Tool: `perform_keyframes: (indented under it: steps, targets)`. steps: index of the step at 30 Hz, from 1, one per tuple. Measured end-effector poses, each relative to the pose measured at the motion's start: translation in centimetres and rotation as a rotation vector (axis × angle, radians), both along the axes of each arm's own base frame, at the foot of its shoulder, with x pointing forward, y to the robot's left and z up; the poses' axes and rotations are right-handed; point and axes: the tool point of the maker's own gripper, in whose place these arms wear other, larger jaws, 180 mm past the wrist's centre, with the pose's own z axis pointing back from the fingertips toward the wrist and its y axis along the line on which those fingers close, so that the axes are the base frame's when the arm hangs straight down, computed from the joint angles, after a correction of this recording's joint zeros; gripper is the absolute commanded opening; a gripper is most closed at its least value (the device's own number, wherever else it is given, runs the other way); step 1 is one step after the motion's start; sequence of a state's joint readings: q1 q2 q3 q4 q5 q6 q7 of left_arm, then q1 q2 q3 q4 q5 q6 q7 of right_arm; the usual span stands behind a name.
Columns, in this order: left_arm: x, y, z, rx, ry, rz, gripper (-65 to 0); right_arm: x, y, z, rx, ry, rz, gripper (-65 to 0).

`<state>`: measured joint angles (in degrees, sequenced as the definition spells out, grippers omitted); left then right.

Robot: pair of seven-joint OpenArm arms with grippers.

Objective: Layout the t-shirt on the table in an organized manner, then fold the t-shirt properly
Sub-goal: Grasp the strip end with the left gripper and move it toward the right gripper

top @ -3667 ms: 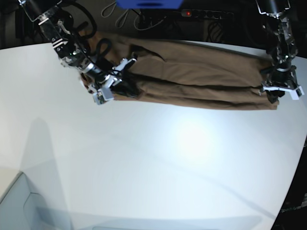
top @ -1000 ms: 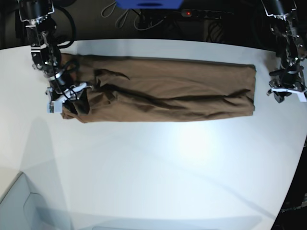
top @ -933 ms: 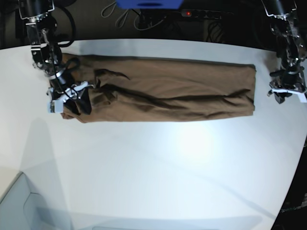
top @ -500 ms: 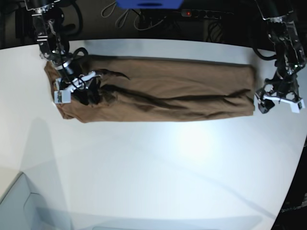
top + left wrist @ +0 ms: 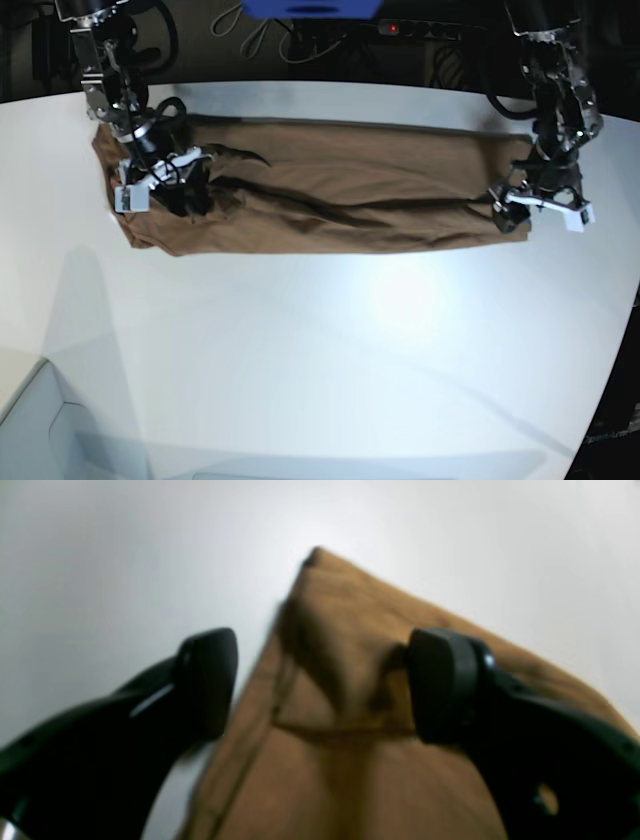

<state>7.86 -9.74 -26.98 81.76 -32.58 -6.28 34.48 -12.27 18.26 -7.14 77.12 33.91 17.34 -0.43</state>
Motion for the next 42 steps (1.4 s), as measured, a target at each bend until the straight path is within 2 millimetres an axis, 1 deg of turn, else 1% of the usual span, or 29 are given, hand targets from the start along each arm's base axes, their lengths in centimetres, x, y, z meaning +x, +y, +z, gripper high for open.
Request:
perform_keyframes:
  steps: [4,5,6,9,12,16,17,22,24,28,30,32,34,36,39,42]
  targets:
    - [0.1,-0.8,-0.2,0.002,0.003,-0.026,-14.2,0.0,0.0,0.0,0.0,0.0,0.0,-40.6]
    - [0.1,-0.9,-0.2,0.003,0.004,-0.027,-15.8,0.0,0.0,0.0,0.0,0.0,0.0,-40.6]
    - [-0.2,-1.0,-0.4,0.006,0.009,-0.034,-19.2,0.0,0.0,0.0,0.0,-0.001,0.0,-40.6]
    - [-0.8,-1.1,-0.7,0.021,0.019,-0.056,-34.4,0.1,0.0,0.0,-0.001,0.0,0.001,-40.6]
    - [-0.9,-1.1,-1.7,0.032,0.039,-0.086,-49.1,0.1,0.0,0.0,-0.001,0.0,0.001,-40.6]
    - [0.0,-1.2,-2.4,0.038,0.045,-0.139,-63.7,0.1,0.0,0.0,-0.001,0.002,0.002,-40.6]
    - [0.4,-1.2,-2.3,0.042,0.046,-0.144,-65.0,0.1,0.0,0.0,-0.001,0.002,0.002,-40.6]
    - [0.7,-1.1,-1.6,0.066,0.054,-0.162,-64.9,0.0,0.0,-0.1,-0.001,0.002,0.0,-40.6]
    - [0.4,-1.0,-1.2,0.083,0.081,-0.193,-65.0,0.1,-0.3,-0.5,0.011,0.0,-0.007,-40.8]
    - [0.5,-1.1,-0.1,0.112,0.07,-0.21,-65.0,0.8,-1.0,-1.4,0.025,0.001,-0.044,-40.9]
    - [0.9,-0.7,1.0,0.119,0.046,-0.207,-65.0,0.8,-1.1,-1.4,0.03,-0.005,-0.053,-40.9]
    - [1.6,-0.1,2.6,0.135,0.0,-0.194,-65.0,0.7,-1.0,-1.5,0.034,-0.004,-0.054,-40.9]
    - [2.0,0.0,3.5,0.145,-0.024,-0.194,-65.0,0.6,-0.6,-1.6,0.036,-0.005,-0.047,-41.0]
    - [2.1,-0.5,4.7,0.16,-0.051,-0.205,-65.0,0.5,-0.1,-1.7,0.04,-0.005,-0.034,-41.0]
    - [2.1,-1.4,6.4,0.179,-0.101,-0.227,-65.0,0.5,0.1,-1.7,0.042,-0.005,-0.028,-41.0]
    - [1.5,-3.6,7.2,0.151,-0.138,-0.23,-65.0,0.5,0.3,-1.6,0.043,-0.006,-0.024,-41.0]
